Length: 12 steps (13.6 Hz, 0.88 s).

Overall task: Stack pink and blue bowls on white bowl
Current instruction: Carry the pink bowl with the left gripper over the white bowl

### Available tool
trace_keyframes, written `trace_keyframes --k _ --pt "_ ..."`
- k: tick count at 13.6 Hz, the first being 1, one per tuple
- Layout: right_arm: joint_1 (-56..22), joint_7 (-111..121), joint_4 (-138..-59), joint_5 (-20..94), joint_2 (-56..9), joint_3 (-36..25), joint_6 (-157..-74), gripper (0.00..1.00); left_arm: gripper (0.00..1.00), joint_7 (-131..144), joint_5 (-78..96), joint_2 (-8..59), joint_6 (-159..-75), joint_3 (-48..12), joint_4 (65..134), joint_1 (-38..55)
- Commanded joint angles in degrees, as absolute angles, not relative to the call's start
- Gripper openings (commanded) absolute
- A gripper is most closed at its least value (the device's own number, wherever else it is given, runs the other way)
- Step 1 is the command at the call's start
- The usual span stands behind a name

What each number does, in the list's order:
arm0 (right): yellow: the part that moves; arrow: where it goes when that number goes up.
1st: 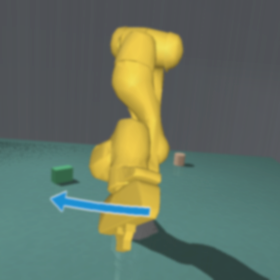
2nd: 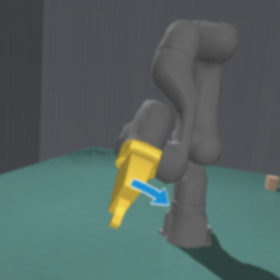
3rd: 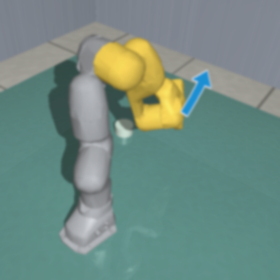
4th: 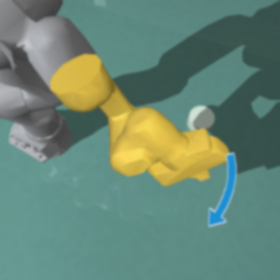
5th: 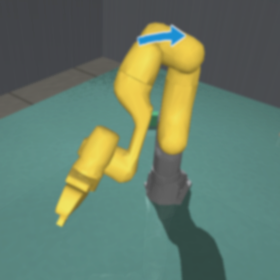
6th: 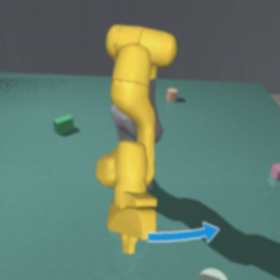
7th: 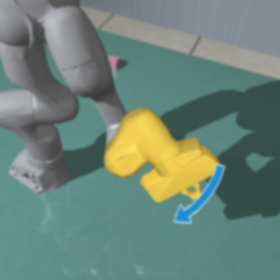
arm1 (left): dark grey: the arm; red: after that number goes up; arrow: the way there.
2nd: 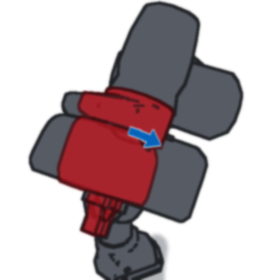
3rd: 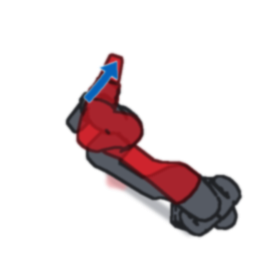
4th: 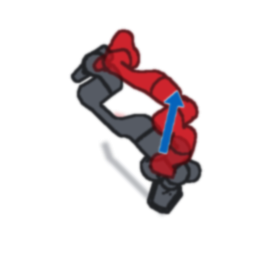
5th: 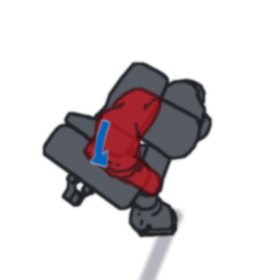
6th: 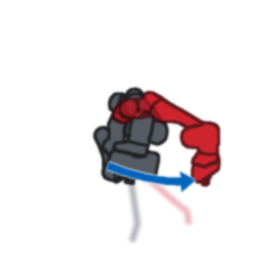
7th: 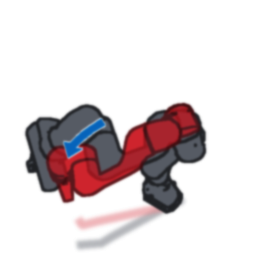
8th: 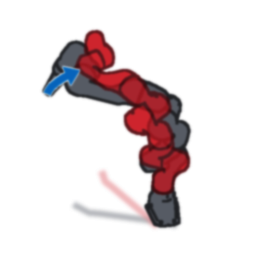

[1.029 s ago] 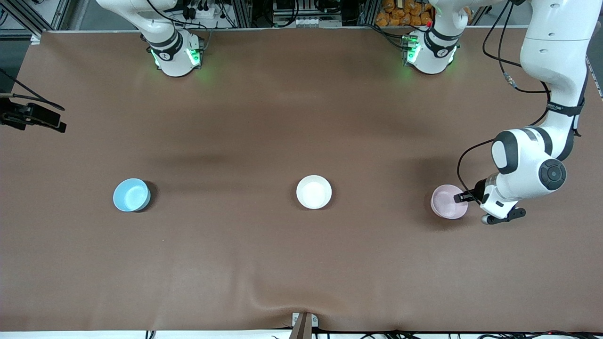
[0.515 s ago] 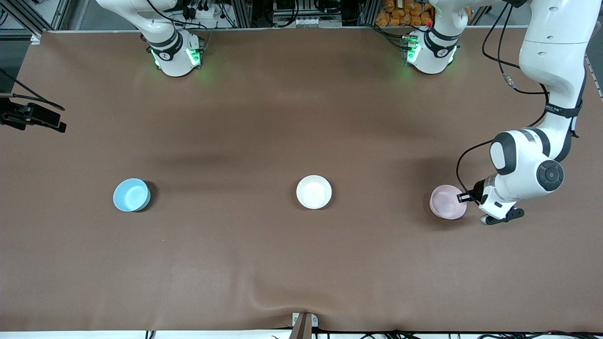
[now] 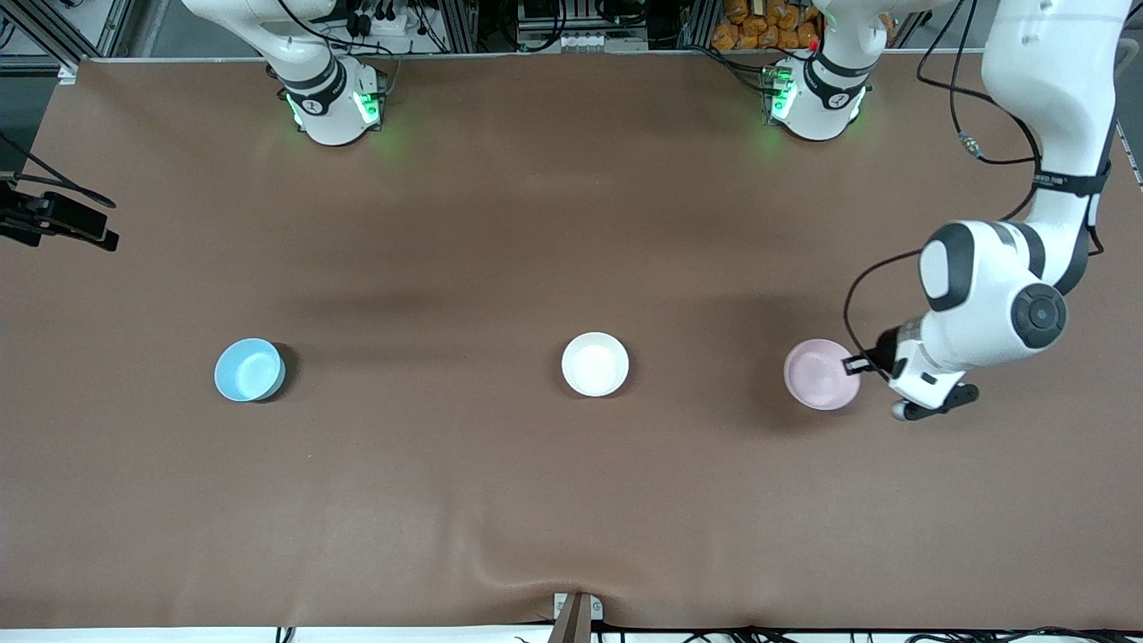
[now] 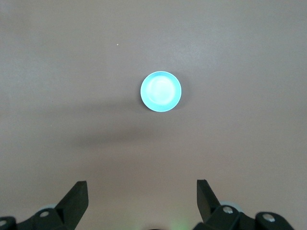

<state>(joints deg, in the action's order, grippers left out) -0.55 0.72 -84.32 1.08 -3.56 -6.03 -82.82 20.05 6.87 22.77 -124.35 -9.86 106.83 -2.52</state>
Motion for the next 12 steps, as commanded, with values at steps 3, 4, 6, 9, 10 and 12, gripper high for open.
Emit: trace_keyframes --k 3,4,6,9,10,12 --pt "-0.53 0.7 -82.71 0.44 -4.22 -6.06 -82.0 1.0 0.0 28.82 9.76 21.18 -121.03 -20.02 103.02 -2.29" --pt "-0.53 0.7 -82.71 0.44 -4.22 -6.06 -82.0 1.0 0.0 29.18 10.02 21.53 -121.11 -21.61 102.4 -2.02" --pt "-0.62 0.7 -82.71 0.44 -4.31 -6.06 -82.0 1.0 0.0 29.62 13.69 23.54 -121.2 -23.72 100.12 -0.98" --pt "-0.62 0.7 -82.71 0.44 -4.31 -6.06 -82.0 1.0 0.0 36.53 13.36 27.05 -122.25 -23.47 96.61 5.69" --pt "-0.7 0.53 -82.71 0.27 -4.48 -6.06 -82.26 1.0 0.0 39.09 13.19 28.9 -123.39 -23.38 94.76 7.1" --pt "-0.88 0.44 -82.71 0.52 -6.67 -6.06 -82.35 1.0 0.0 42.0 12.92 31.8 -126.28 -23.2 92.82 9.13"
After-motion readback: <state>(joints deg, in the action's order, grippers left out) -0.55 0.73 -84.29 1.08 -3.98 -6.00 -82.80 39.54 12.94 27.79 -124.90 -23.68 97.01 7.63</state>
